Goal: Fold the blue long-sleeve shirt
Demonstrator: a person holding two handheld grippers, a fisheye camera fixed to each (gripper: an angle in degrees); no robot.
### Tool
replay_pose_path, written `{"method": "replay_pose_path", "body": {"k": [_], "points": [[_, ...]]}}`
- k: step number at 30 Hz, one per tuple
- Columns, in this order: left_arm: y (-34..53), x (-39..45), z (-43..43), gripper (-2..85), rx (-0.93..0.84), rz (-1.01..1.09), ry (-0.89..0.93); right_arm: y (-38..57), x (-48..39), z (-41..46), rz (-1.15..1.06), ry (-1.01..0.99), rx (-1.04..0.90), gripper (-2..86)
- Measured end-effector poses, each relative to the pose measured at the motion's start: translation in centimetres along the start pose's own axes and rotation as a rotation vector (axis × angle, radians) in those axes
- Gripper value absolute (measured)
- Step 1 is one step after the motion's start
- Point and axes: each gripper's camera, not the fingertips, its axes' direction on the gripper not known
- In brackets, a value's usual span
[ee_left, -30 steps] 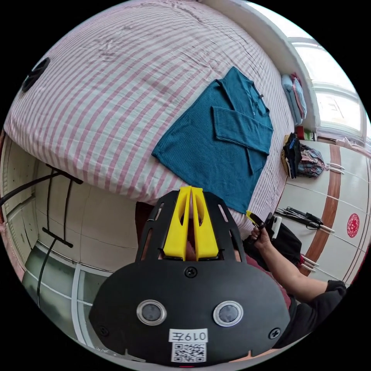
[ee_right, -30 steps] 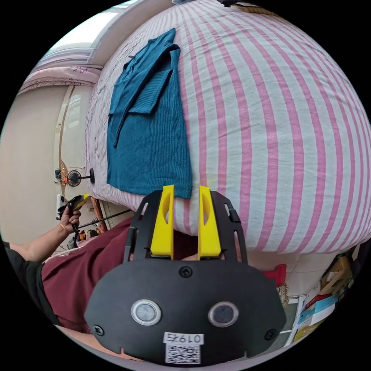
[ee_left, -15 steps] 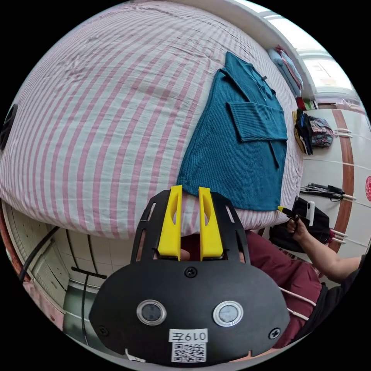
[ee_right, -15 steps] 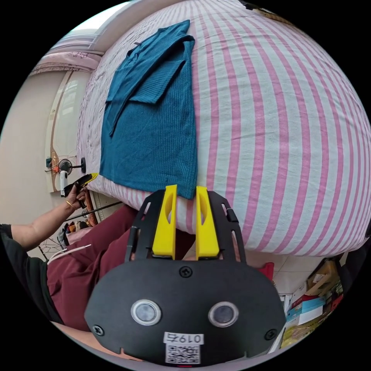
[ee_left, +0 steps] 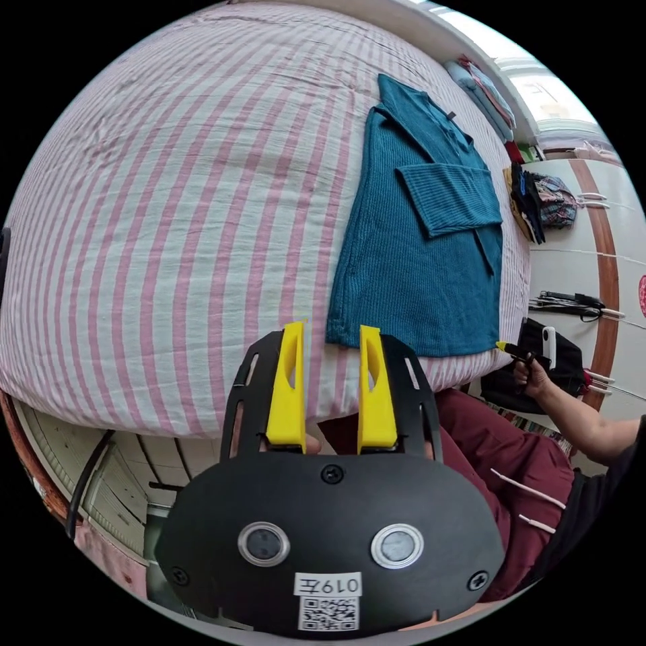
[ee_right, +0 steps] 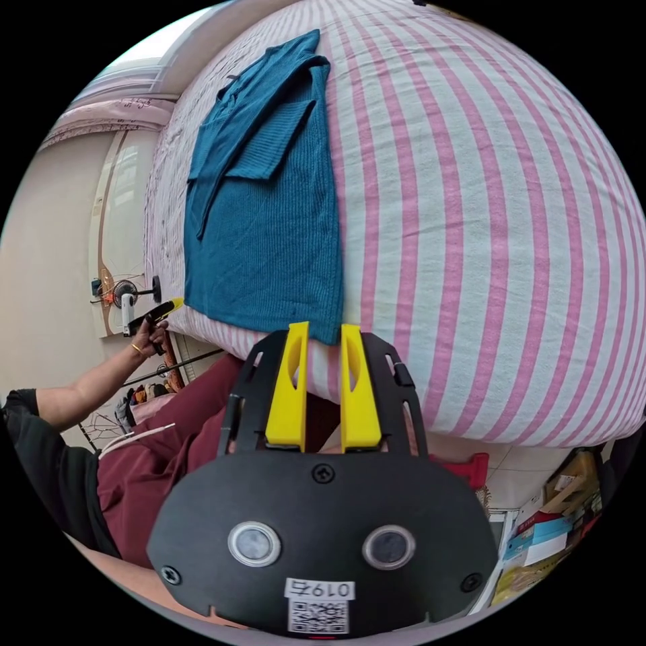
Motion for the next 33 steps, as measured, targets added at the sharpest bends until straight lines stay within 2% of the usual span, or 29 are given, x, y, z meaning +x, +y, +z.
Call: {"method": "replay_pose_path", "body": {"k": [6,9,16,21,33], "points": [[-2.3,-1.0,0.5,12.3,-0.012,0.046,0.083,0.6,0.2,0.8,0.023,-0.007,0.02,7.4],[-3.2,-1.1,1.0,11.9,-0.034,0.07,0.063,1.2,0.4,0.9,0.04,-0.01,0.038,7.2],[-5.0,-2.8,1.8,11.4,-0.038,0.033,0.14,2.1,1.0,1.3,0.055,-0.046,0.068,7.0],[-6.2,-4.6,2.4,9.8,-0.038,-0.02,0.26,2.5,1.1,2.0,0.042,-0.064,0.058,7.0],[-8.8,-5.3,3.0,7.5,-0.029,-0.081,0.28,3.1,1.2,3.6,0.033,-0.077,0.068,7.0]]}}
